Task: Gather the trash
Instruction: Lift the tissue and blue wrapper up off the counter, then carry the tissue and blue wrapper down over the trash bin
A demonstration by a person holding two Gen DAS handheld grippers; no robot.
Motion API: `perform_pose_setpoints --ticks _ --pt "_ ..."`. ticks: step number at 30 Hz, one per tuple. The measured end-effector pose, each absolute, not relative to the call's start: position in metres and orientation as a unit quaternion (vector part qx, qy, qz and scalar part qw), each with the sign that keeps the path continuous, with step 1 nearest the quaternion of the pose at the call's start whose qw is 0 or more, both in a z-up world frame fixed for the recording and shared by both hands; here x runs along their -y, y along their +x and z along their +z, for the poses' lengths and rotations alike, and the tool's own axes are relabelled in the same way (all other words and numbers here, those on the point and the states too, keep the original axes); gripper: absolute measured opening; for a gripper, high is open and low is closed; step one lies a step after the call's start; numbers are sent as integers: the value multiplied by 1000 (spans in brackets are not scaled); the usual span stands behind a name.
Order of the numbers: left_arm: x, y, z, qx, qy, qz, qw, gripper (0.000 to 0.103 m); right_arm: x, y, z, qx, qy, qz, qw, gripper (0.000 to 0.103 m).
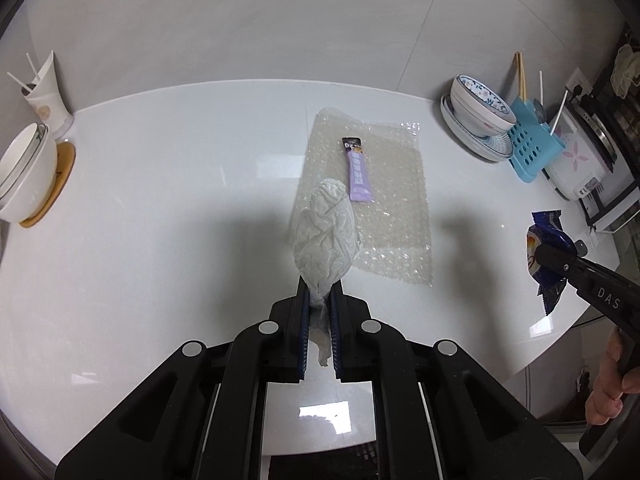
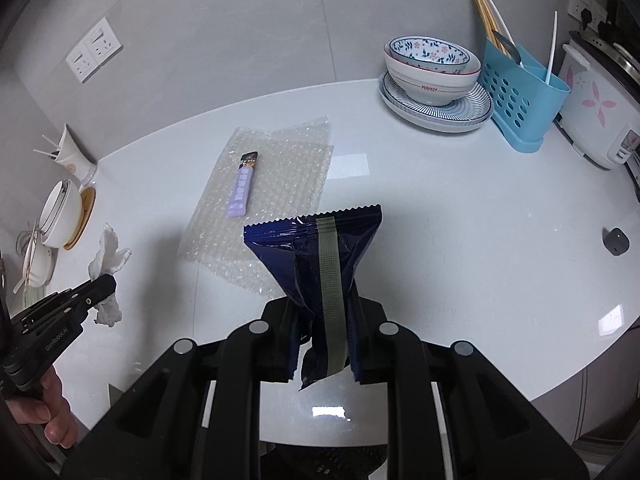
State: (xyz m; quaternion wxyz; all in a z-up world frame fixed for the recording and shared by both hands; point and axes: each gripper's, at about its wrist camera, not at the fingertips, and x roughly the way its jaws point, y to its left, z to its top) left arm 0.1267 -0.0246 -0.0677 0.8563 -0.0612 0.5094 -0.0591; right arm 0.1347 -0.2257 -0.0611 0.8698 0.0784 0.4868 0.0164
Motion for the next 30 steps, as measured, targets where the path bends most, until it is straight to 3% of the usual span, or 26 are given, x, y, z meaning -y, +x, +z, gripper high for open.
perform_pose_setpoints --ticks 30 --pt "60 -25 -84 -516 -90 -50 850 8 215 0 -93 -497 49 103 860 18"
